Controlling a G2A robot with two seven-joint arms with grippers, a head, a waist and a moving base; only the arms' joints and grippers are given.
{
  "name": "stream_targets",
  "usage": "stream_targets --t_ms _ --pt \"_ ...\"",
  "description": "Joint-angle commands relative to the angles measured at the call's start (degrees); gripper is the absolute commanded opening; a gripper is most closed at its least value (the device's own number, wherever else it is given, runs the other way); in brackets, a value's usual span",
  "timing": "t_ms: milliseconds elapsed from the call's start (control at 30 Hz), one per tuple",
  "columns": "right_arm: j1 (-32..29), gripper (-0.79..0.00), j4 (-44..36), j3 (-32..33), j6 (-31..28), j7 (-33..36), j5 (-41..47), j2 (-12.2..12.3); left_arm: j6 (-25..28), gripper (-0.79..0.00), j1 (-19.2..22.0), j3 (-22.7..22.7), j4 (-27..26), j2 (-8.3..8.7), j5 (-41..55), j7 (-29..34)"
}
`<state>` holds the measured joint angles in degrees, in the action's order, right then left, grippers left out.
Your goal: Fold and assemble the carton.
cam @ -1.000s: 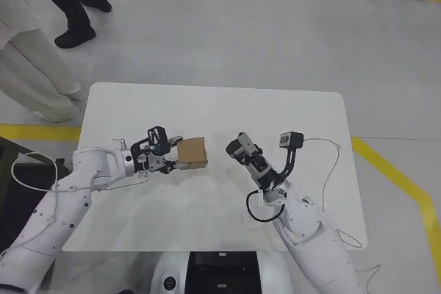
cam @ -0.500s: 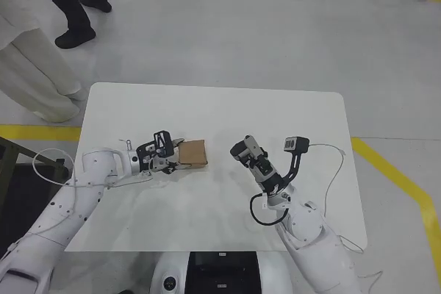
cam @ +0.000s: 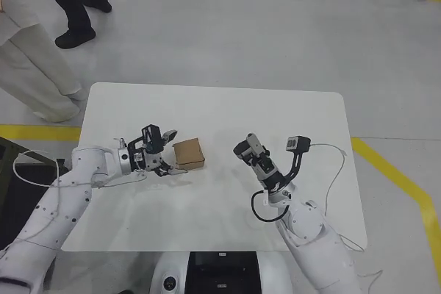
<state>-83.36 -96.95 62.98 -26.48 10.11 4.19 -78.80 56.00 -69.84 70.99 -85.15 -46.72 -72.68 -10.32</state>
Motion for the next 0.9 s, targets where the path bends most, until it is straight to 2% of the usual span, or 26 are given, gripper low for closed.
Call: stream_targets --t_ms 0,100,467,700,867 --pt "-0.3 0.0 0.2 0.8 -0.4 -0.8 -1.0 0.1 1.0 0.0 -0.9 2.6 -0.7 0.41 4.4 1.2" --pt "-0.9 0.0 0.8 2.2 -1.5 -1.8 -3.2 0.3 0.7 0.0 -2.4 6.5 -1.3 1.0 11.9 4.1" --pt "-2.8 0.0 5.4 10.3 -3.0 -10.3 -19.7 1.4 -7.6 0.0 -4.9 17.8 -1.6 2.49 33.8 17.9" --pt "-4.7 0.0 4.6 15.1 -1.9 -17.2 -25.1 1.9 -9.9 0.0 -6.2 23.9 -2.4 3.29 39.2 23.6" --pt "-5.5 0.0 3.4 17.3 -0.8 -20.8 -28.9 2.0 -10.2 0.0 -6.3 26.4 -2.2 3.55 40.5 25.3"
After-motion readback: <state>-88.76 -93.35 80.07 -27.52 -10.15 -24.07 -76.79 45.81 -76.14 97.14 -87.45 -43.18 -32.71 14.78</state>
